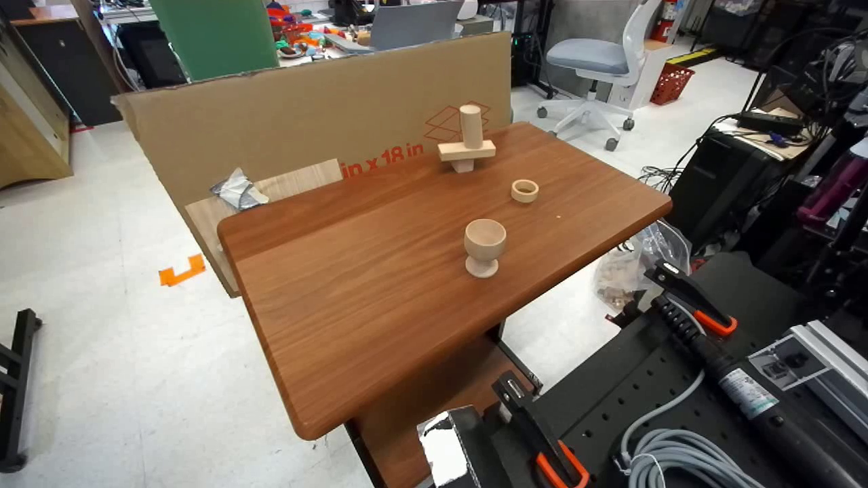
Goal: Put the wooden cup on the cylindrical block
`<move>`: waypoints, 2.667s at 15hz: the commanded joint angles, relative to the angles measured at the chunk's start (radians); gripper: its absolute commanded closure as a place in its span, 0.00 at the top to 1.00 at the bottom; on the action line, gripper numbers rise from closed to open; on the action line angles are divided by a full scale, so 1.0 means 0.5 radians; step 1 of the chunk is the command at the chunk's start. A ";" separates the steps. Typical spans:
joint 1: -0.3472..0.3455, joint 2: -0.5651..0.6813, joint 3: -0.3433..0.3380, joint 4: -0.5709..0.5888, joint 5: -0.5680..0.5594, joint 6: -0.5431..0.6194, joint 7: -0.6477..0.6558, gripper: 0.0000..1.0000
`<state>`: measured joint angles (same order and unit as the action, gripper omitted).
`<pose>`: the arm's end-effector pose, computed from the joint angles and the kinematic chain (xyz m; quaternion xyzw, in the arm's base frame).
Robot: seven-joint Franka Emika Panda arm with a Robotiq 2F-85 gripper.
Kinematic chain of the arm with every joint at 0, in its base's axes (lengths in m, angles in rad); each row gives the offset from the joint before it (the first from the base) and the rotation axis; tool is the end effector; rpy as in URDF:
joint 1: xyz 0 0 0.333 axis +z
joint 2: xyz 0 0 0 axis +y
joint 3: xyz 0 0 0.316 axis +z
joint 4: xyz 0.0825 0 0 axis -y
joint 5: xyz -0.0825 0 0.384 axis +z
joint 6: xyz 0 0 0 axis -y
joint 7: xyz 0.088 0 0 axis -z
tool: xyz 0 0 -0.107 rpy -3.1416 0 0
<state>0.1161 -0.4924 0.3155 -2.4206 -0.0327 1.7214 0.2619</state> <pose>0.3433 0.1610 0.4619 0.9876 0.0623 -0.0788 0.1207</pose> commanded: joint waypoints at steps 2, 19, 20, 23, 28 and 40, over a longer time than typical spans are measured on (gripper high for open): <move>0.038 0.033 -0.041 0.005 -0.031 0.019 0.019 1.00; -0.030 1.301 -0.400 0.222 -0.207 0.903 -0.090 1.00; -0.026 1.347 -0.412 0.245 -0.225 0.912 -0.085 1.00; -0.013 1.451 -0.447 0.293 -0.273 0.925 -0.044 1.00; -0.003 1.592 -0.498 0.379 -0.346 0.956 0.005 1.00; 0.099 1.879 -0.553 0.626 -0.438 0.924 0.011 1.00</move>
<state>0.1281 0.4101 0.0549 -2.1548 -0.2188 2.1864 0.2484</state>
